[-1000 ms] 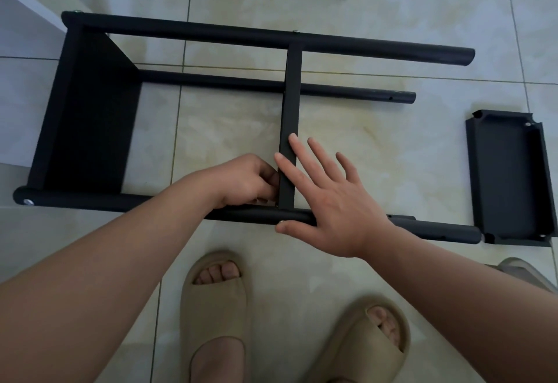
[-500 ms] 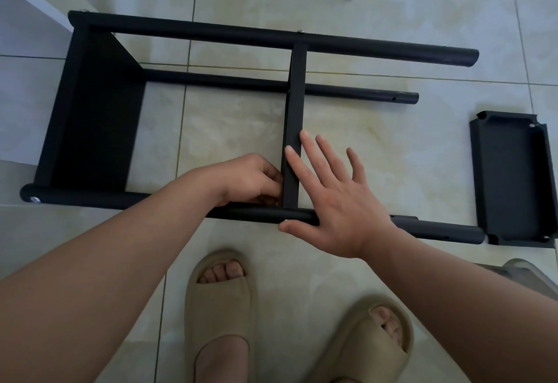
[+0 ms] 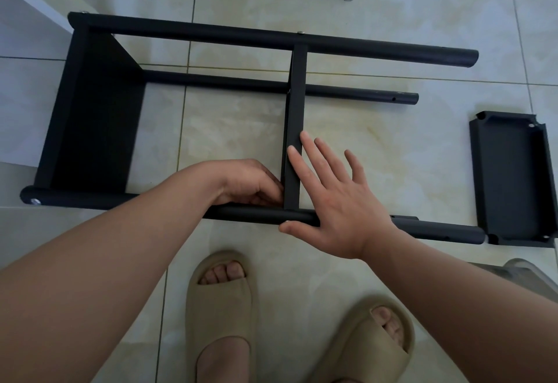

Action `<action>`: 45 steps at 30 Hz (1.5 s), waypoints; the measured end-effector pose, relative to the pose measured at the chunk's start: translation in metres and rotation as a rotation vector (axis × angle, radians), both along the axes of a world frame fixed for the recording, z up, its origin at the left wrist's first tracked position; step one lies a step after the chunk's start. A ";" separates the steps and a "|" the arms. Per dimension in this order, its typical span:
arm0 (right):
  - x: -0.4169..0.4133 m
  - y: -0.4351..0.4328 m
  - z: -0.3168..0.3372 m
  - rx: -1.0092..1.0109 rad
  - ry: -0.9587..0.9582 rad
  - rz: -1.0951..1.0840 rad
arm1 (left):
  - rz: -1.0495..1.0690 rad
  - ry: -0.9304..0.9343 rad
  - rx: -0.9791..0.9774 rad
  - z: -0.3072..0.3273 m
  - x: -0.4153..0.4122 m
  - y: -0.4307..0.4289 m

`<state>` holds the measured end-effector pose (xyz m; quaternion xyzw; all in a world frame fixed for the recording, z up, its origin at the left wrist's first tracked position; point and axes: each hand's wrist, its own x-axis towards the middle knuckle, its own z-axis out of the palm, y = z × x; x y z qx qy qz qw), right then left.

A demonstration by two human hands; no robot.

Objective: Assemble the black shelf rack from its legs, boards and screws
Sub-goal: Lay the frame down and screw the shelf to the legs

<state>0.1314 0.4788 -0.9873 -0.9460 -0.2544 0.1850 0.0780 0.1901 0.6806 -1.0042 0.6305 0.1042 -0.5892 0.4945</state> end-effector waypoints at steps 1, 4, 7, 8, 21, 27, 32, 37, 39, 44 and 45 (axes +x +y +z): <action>0.000 0.000 0.000 0.000 0.000 0.000 | -0.001 0.014 -0.009 0.000 0.000 0.000; 0.000 0.000 0.000 0.002 0.003 0.001 | 0.010 0.032 -0.028 0.000 0.001 0.001; 0.000 0.000 0.001 0.004 0.003 0.001 | 0.018 0.024 -0.029 -0.001 0.000 0.000; 0.000 0.000 0.001 0.001 0.004 0.002 | 0.021 0.026 -0.029 -0.001 0.000 0.000; 0.000 0.000 0.001 0.014 0.018 0.005 | 0.037 0.054 -0.020 -0.003 0.001 0.001; 0.000 0.000 0.000 0.022 0.011 0.005 | -0.002 0.082 -0.021 -0.003 0.002 0.001; 0.000 -0.001 -0.001 0.023 0.005 0.005 | 0.011 0.084 -0.019 -0.005 0.002 0.001; 0.000 -0.001 -0.001 0.029 -0.007 0.001 | -0.027 0.074 -0.039 -0.006 0.002 0.002; 0.000 0.000 -0.001 0.024 -0.019 0.003 | -0.043 0.081 -0.049 -0.006 0.002 0.001; -0.001 0.000 -0.001 0.020 -0.048 0.011 | -0.053 0.051 -0.043 -0.007 0.001 0.001; -0.001 0.000 -0.001 0.022 -0.049 0.012 | -0.043 0.059 -0.049 -0.007 0.001 0.001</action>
